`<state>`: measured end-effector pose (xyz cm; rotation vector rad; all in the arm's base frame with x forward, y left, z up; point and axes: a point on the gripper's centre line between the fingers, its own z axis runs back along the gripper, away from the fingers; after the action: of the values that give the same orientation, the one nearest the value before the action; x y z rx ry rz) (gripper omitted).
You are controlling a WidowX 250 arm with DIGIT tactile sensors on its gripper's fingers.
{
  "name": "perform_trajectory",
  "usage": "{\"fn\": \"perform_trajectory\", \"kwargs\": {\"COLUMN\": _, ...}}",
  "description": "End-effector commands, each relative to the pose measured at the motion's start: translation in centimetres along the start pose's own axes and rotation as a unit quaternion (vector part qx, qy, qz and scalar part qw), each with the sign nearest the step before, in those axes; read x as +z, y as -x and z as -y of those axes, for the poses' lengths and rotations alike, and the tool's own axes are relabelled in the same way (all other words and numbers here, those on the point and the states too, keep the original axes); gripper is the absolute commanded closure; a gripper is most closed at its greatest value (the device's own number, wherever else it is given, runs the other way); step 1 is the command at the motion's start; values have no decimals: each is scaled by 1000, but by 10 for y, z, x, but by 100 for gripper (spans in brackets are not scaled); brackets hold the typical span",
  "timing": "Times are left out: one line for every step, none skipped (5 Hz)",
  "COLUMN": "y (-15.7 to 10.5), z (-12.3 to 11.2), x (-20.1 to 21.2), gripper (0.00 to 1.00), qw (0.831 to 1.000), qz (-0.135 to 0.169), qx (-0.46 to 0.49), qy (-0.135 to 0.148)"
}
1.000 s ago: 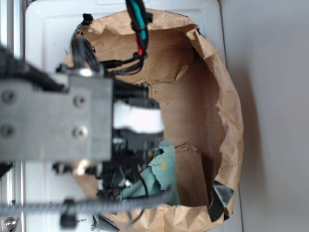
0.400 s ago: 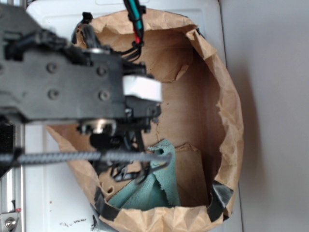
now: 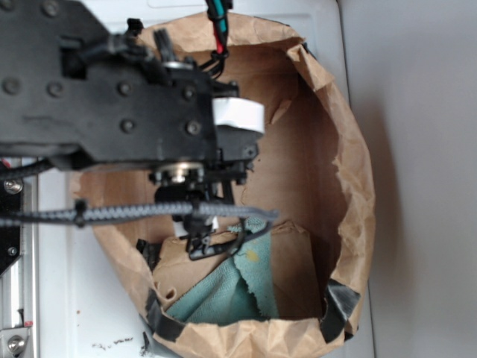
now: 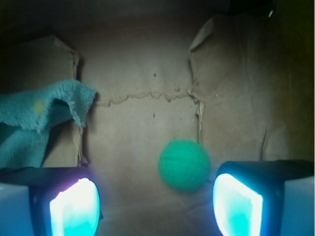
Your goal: Grab the green ball.
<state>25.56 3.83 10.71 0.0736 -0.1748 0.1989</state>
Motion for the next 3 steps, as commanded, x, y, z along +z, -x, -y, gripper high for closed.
{"fn": "perform_trajectory", "kwargs": {"y": -10, "z": -6, "x": 17, "gripper": 0, "qw": 999, "qz": 25, "qx": 20, "qy": -11}}
{"fn": "perform_trajectory", "kwargs": {"y": -14, "z": -6, "x": 17, "gripper": 0, "qw": 999, "qz": 24, "qx": 18, "qy": -20}}
{"fn": "perform_trajectory", "kwargs": {"y": -14, "z": -6, "x": 17, "gripper": 0, "qw": 999, "qz": 24, "qx": 18, "qy": -20}}
